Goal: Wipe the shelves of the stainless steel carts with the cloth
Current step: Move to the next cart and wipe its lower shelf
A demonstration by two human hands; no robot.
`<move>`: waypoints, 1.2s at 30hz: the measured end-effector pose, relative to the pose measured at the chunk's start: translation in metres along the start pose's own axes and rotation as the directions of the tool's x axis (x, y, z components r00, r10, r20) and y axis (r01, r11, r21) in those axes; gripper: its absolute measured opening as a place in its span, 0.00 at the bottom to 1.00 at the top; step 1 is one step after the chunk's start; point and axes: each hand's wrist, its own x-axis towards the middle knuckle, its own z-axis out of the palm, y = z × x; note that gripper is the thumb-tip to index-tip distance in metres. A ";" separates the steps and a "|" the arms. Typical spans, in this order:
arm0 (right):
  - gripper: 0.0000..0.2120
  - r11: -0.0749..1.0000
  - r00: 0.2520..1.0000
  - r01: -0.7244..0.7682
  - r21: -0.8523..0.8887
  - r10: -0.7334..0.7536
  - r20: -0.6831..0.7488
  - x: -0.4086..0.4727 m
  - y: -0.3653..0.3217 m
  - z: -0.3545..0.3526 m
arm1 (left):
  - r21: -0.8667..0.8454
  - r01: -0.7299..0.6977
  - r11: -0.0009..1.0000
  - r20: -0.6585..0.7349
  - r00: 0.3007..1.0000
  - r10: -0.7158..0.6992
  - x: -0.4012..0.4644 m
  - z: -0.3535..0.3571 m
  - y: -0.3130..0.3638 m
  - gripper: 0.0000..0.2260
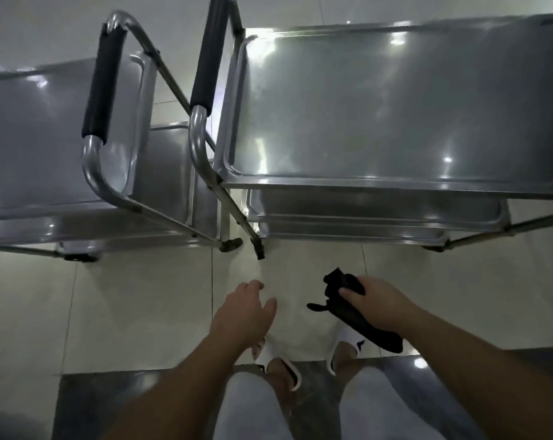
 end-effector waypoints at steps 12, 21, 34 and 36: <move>0.09 0.999 0.999 0.035 0.036 -0.034 -0.023 0.158 0.043 0.084 | -0.061 -0.018 0.998 -0.024 1.000 0.017 0.164 0.088 -0.075 0.25; 0.15 0.989 0.982 0.145 -0.035 -0.148 -0.117 0.335 0.051 0.163 | -0.131 -0.056 0.990 -0.172 0.985 0.033 0.335 0.136 -0.164 0.24; 0.15 0.800 0.679 0.432 -0.416 -0.593 -0.434 0.557 0.045 0.228 | -0.274 -0.452 0.849 -0.508 0.817 0.271 0.515 0.186 -0.229 0.12; 0.16 0.755 0.620 0.451 -0.477 -0.649 -0.441 0.577 0.045 0.244 | -0.317 -0.485 0.815 -0.537 0.800 0.267 0.528 0.194 -0.228 0.09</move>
